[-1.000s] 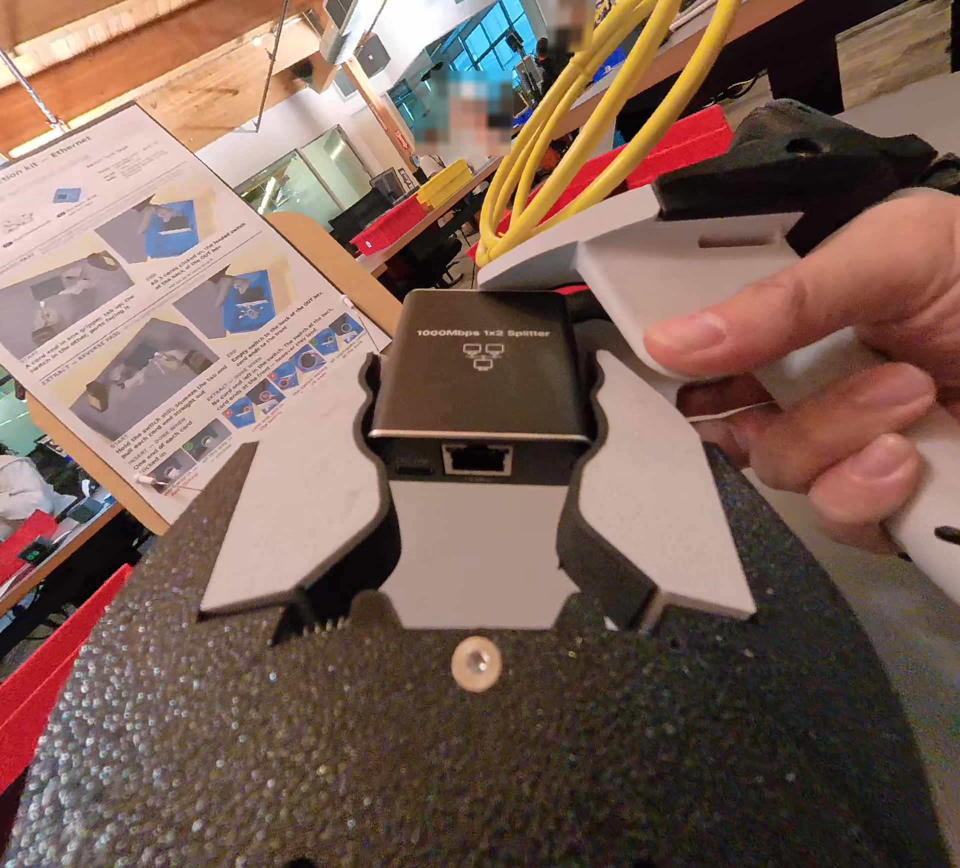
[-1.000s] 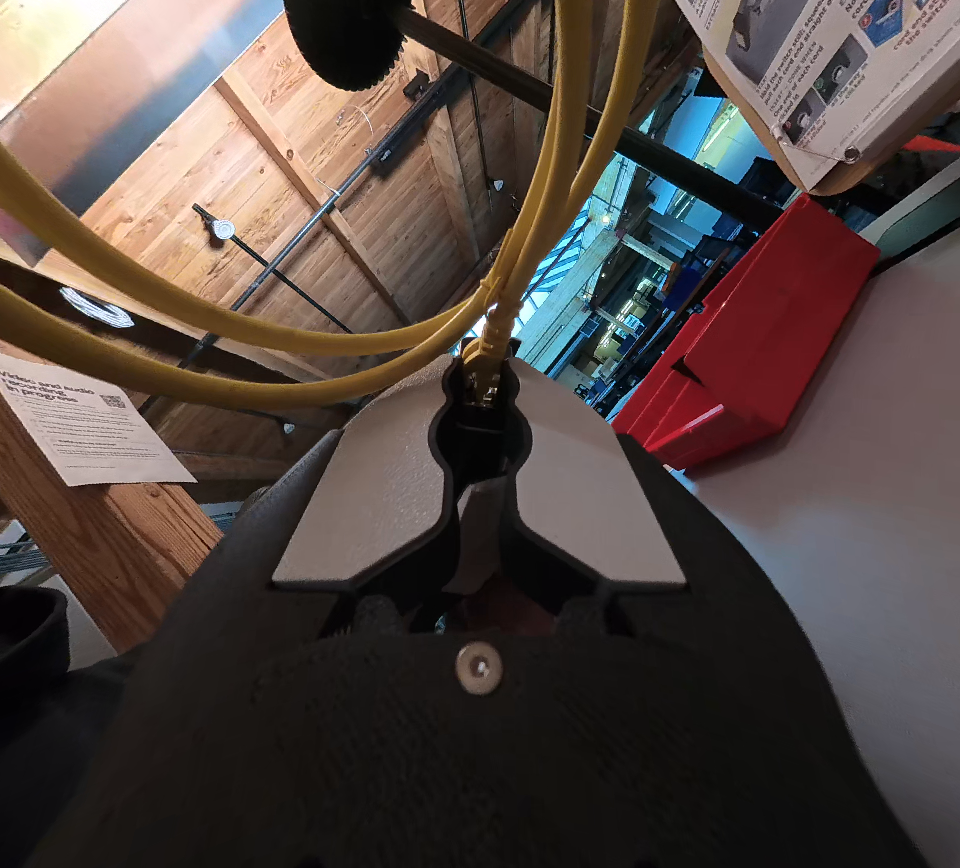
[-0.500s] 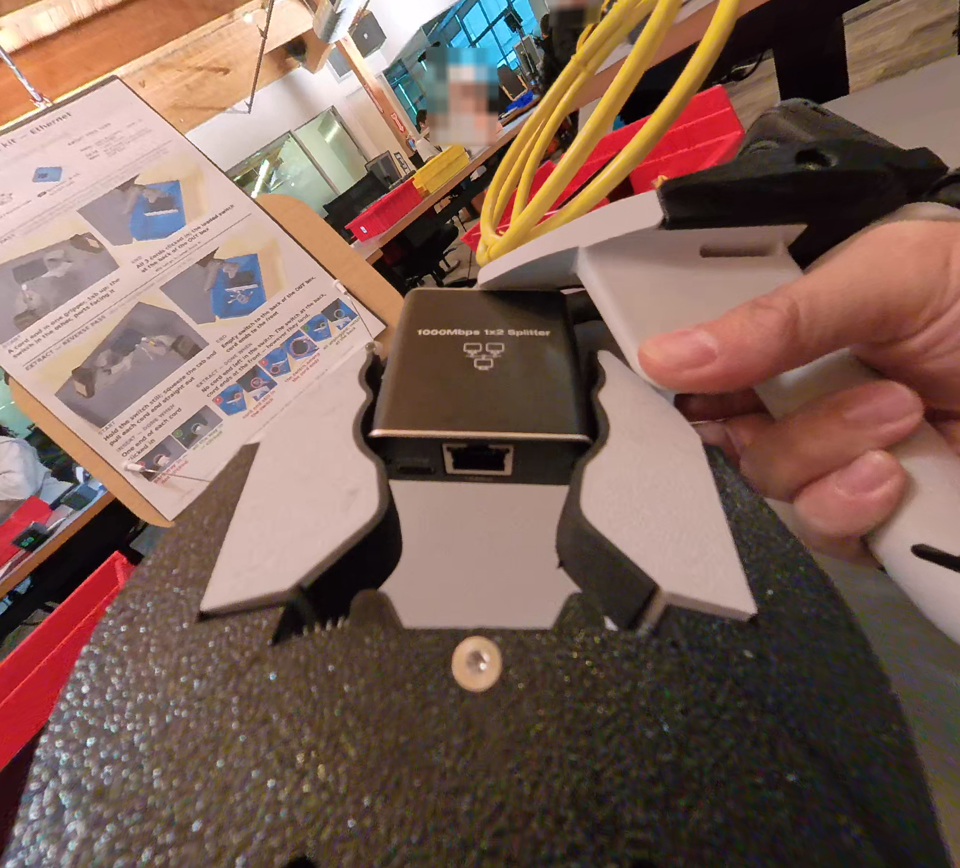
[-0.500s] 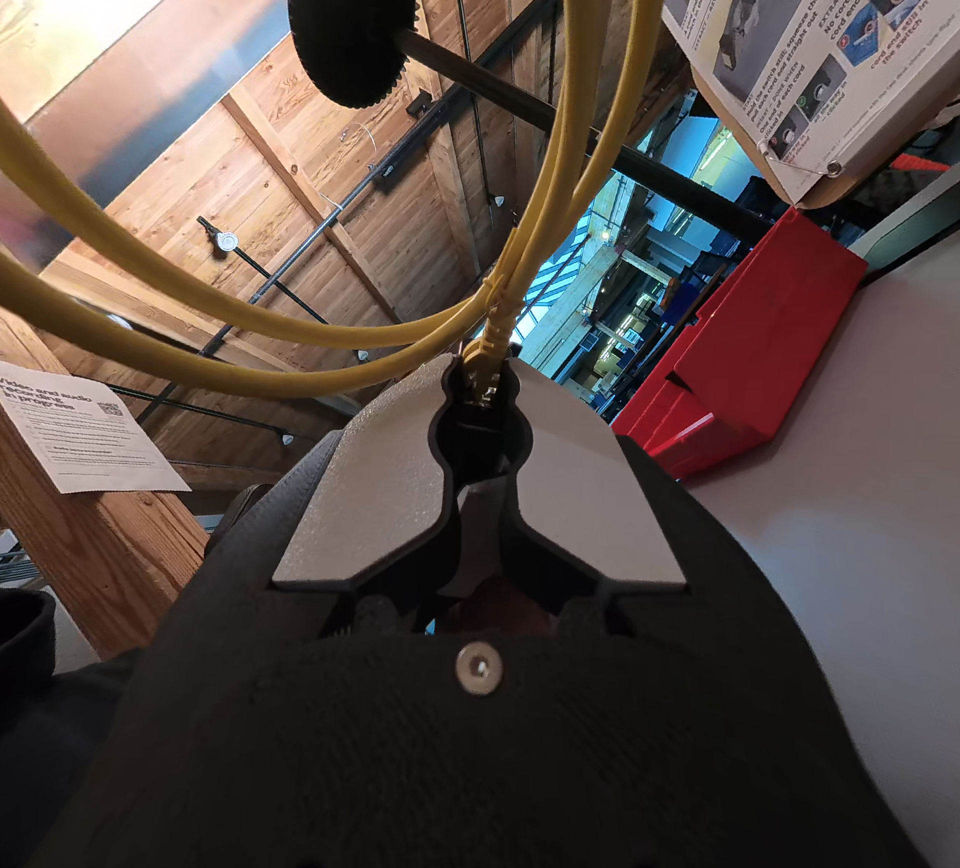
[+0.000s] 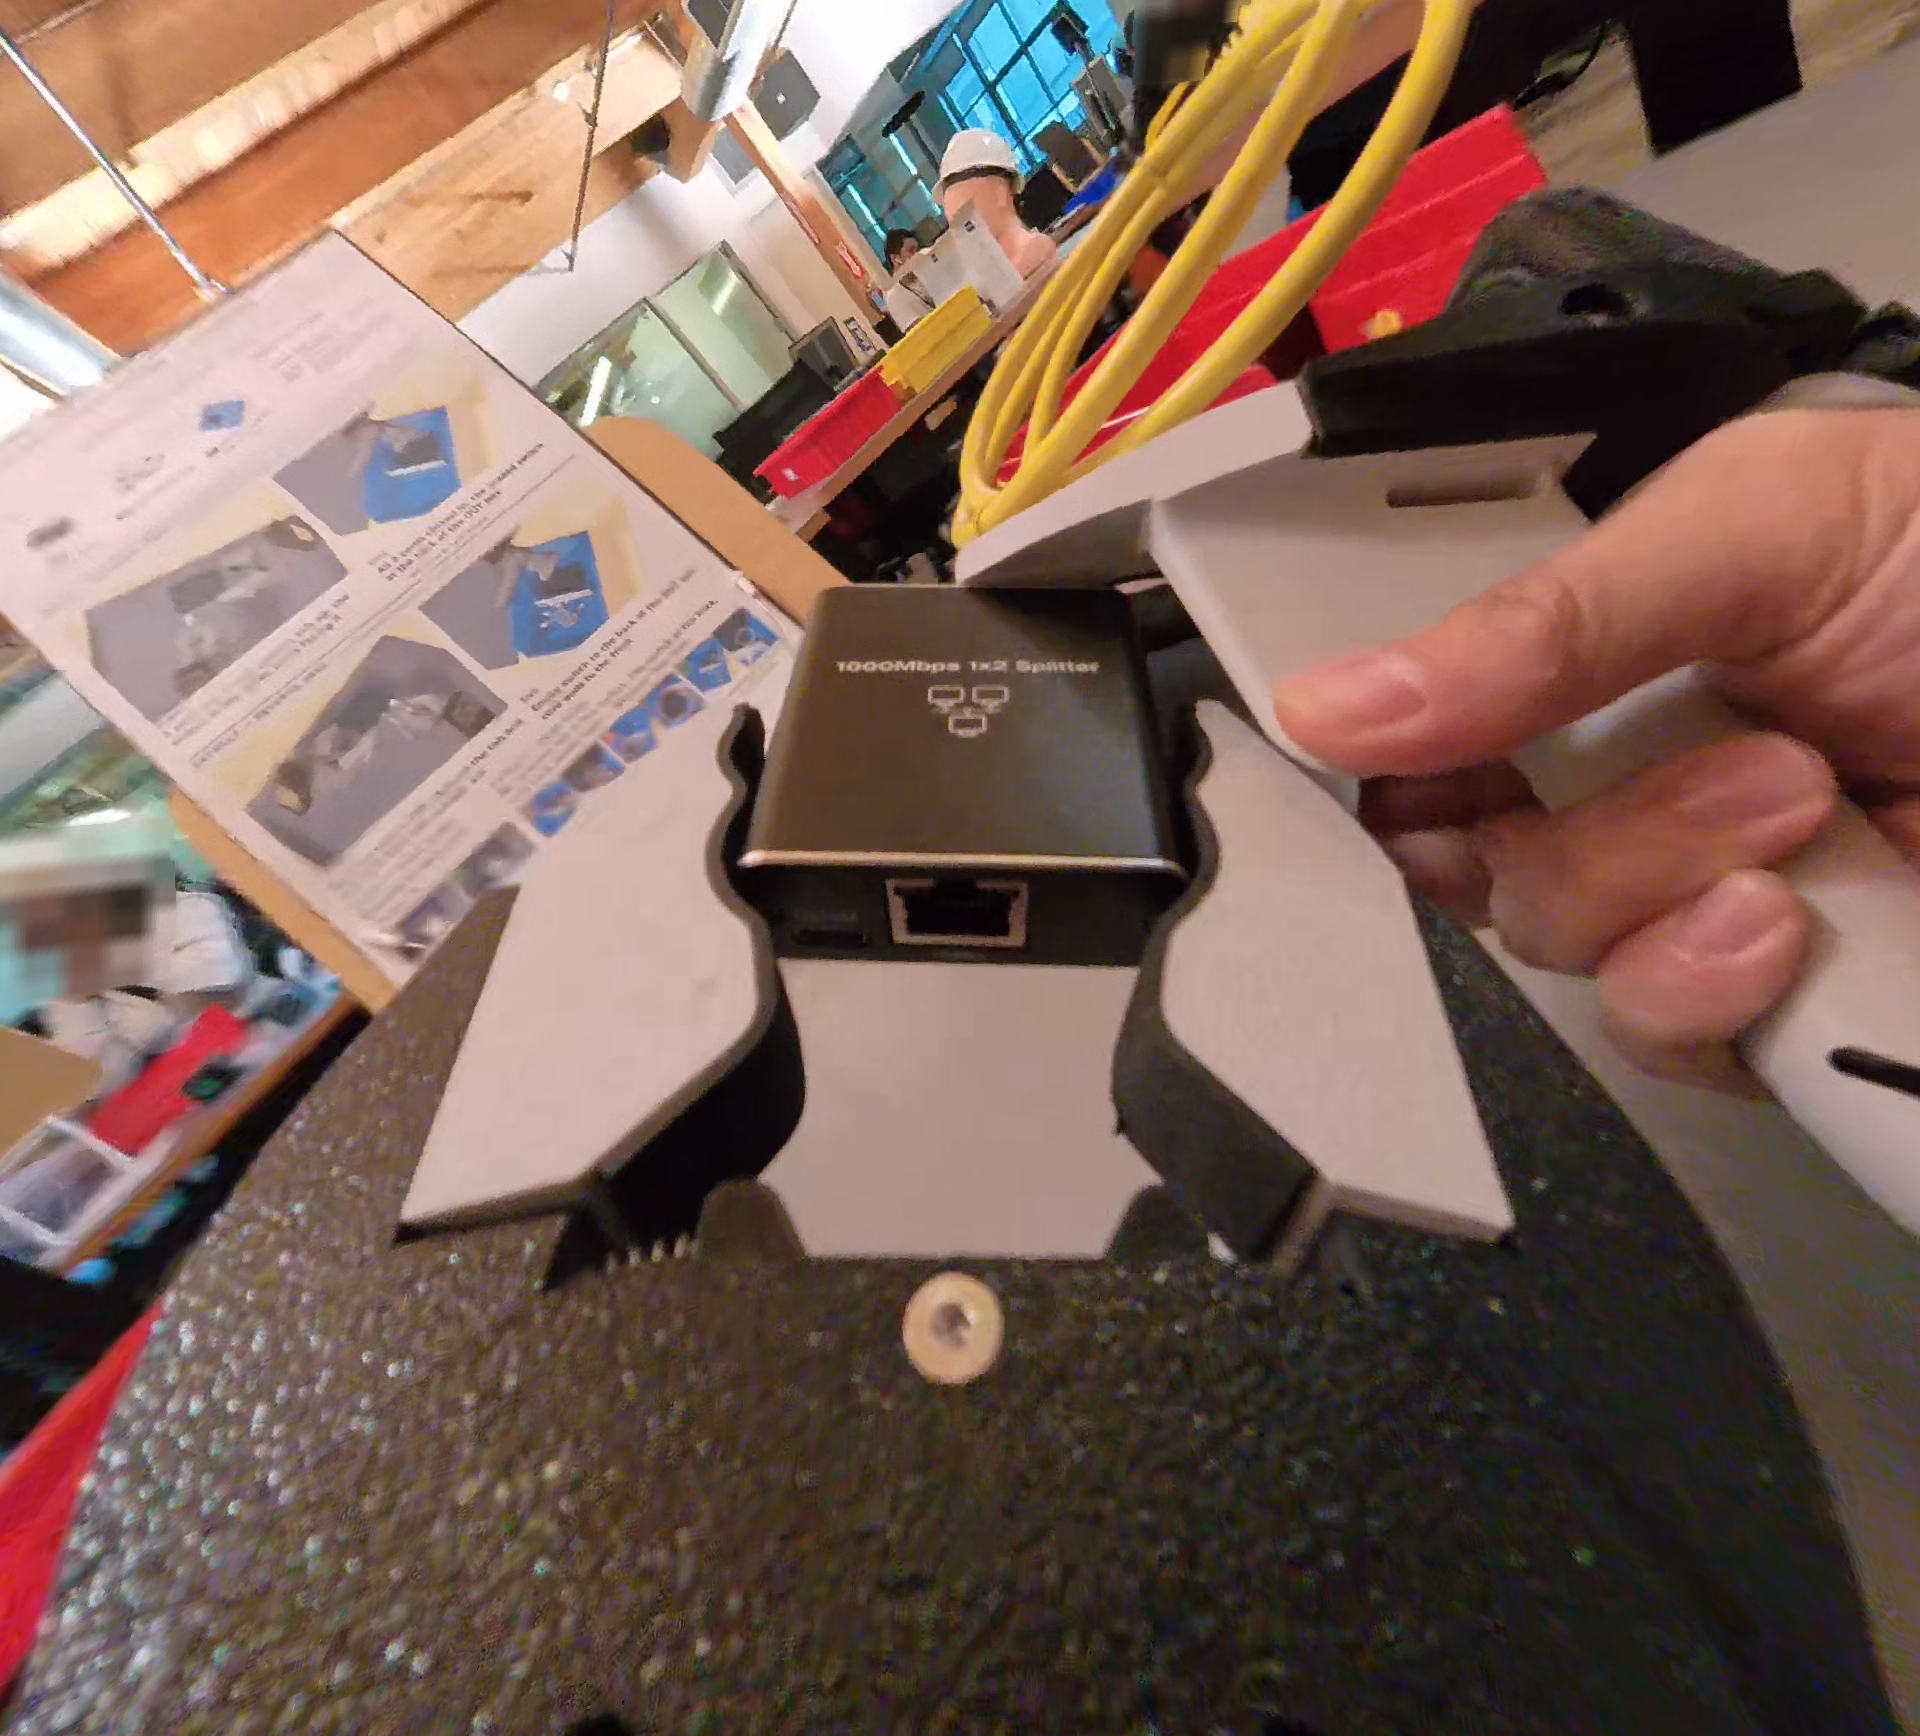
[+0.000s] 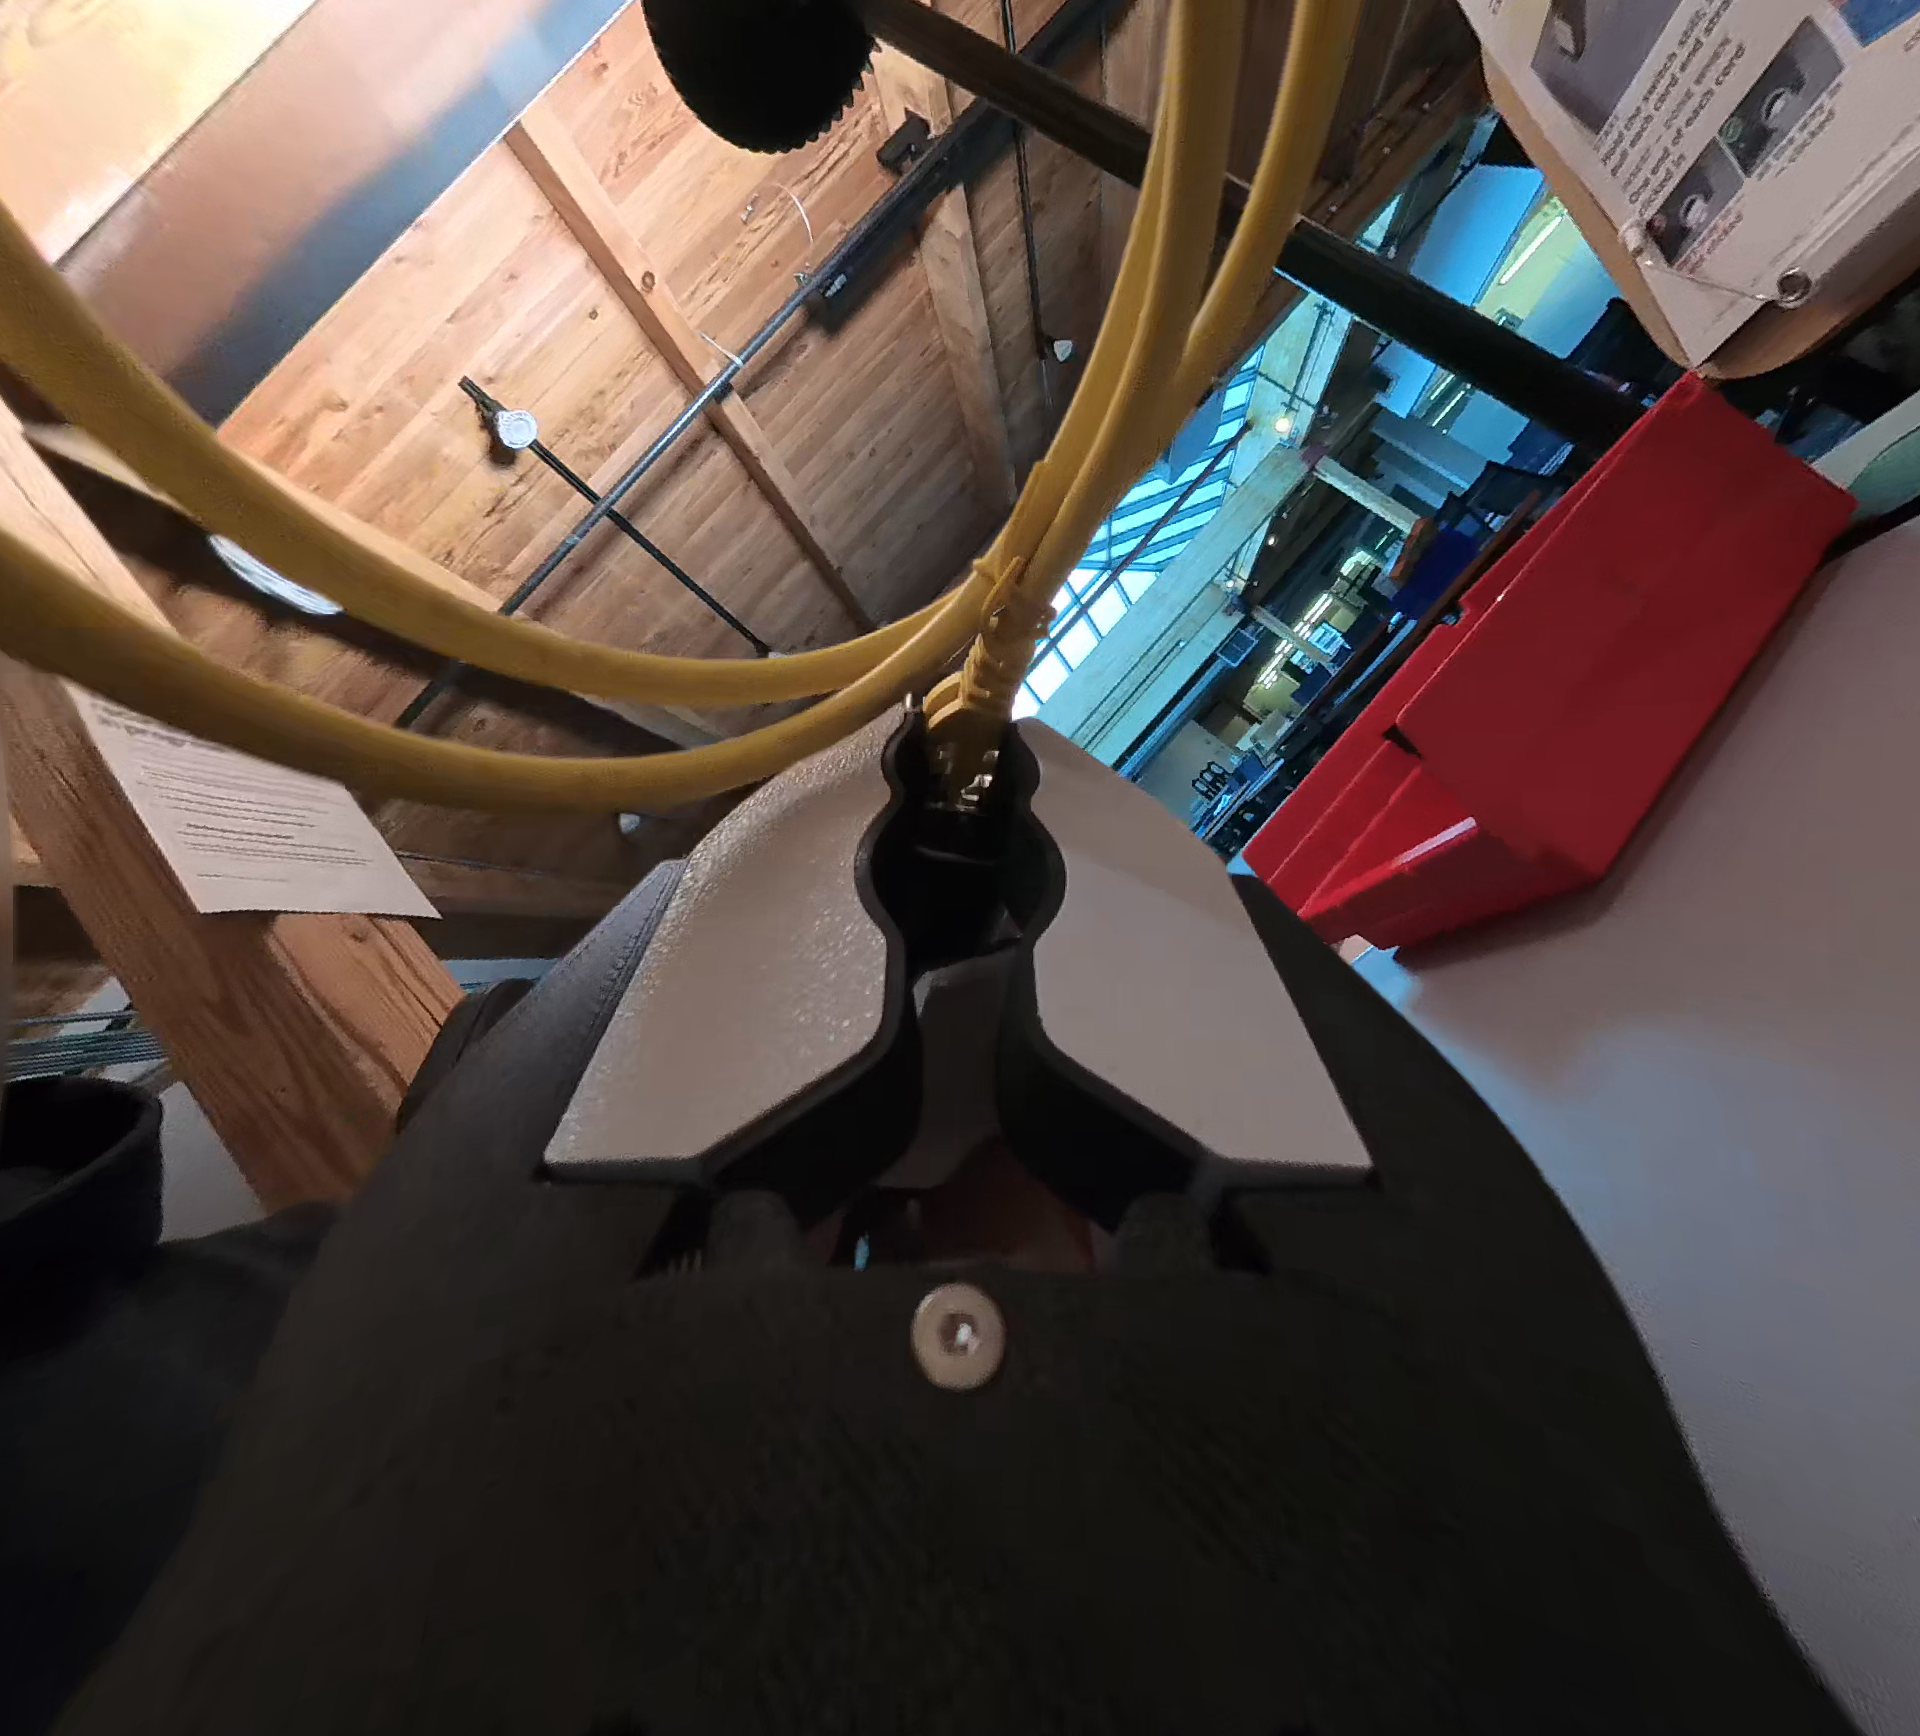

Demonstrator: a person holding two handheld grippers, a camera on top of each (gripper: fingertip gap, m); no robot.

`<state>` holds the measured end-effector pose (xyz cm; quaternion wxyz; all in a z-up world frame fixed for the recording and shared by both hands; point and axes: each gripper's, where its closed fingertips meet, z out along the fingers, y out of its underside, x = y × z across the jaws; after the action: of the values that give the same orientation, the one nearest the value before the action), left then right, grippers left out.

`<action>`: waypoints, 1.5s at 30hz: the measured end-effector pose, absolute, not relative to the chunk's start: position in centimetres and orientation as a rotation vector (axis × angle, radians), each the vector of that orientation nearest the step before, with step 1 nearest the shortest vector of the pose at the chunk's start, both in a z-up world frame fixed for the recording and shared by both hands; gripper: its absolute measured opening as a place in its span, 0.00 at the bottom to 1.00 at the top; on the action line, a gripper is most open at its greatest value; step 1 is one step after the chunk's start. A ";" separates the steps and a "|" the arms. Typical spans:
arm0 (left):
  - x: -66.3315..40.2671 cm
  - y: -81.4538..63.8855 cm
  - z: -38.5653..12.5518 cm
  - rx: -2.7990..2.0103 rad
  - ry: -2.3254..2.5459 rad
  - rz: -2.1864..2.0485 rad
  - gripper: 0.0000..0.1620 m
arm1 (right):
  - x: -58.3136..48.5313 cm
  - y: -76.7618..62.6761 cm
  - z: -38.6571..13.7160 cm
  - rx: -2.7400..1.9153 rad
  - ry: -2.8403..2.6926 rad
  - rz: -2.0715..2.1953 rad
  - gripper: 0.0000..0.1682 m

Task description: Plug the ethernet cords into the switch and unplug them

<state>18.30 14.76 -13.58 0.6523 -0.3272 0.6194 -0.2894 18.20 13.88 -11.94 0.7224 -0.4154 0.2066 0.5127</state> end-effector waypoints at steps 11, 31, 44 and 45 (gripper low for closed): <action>18.2 14.6 -13.3 -0.766 1.384 -0.722 0.46 | 18.1 13.7 -11.6 -0.935 0.419 1.122 0.08; 17.3 14.9 -11.3 -0.688 1.316 -0.717 0.46 | 16.9 13.5 -9.5 -0.911 0.358 1.224 0.08; 15.9 15.2 -8.6 -0.604 1.224 -0.726 0.46 | 15.4 13.2 -7.9 -0.963 0.306 1.188 0.13; 15.8 15.2 -8.4 -0.589 1.220 -0.715 0.46 | 15.3 13.1 -7.7 -0.960 0.299 1.186 0.13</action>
<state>15.78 15.20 -8.43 0.7208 -0.2667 0.5519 -0.3238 15.31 13.12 -7.74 0.7127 -0.4331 0.1347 0.5351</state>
